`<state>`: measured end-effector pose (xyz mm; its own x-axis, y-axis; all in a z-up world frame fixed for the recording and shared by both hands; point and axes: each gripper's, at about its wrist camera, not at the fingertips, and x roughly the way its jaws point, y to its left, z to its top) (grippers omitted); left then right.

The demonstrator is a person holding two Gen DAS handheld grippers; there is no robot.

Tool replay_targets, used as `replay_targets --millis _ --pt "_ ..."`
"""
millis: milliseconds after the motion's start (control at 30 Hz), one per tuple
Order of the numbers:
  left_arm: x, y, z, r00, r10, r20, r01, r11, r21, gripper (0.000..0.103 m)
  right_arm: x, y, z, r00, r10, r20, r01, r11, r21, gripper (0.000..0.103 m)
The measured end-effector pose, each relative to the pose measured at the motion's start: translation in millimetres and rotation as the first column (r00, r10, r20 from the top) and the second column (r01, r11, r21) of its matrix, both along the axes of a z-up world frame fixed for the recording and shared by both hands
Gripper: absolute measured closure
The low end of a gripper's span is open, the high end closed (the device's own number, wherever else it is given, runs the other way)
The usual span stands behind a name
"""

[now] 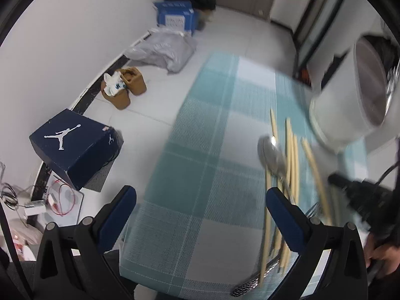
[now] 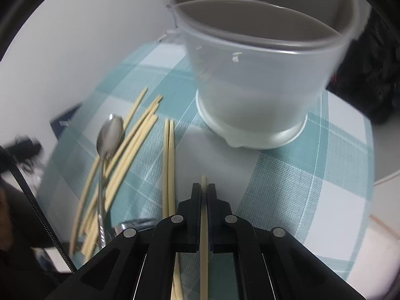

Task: Organize utensils
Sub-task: 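Lower the right tool onto a wooden chopstick and close on it, then close the left tool on another chopstick while the right tool lifts its chopstick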

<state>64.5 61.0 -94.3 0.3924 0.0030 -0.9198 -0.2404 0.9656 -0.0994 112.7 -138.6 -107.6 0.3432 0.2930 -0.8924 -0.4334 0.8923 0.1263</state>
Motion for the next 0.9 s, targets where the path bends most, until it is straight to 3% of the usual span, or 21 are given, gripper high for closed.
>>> replay_targets --millis 200,433,633,900 --pt "5 -28 -16 0.990 -0.117 -0.077 0.121 0.991 0.057 0.002 3 -36 12 0.995 -0.103 -0.015 0.104 0.978 0.178 0.100" --pt "2 -31 -23 0.987 -0.108 -0.123 0.116 0.991 0.059 0.002 -3 -66 35 0.984 -0.179 -0.001 0.169 0.924 0.342 0.100" --pt "7 -37 -27 0.984 -0.107 -0.142 0.122 0.987 0.101 0.001 6 -72 43 0.969 -0.247 0.017 0.220 0.891 0.398 0.100" --pt "13 -37 -30 0.979 -0.136 -0.151 0.151 0.984 0.090 0.001 4 -76 41 0.950 -0.312 -0.008 0.287 0.865 0.413 0.100"
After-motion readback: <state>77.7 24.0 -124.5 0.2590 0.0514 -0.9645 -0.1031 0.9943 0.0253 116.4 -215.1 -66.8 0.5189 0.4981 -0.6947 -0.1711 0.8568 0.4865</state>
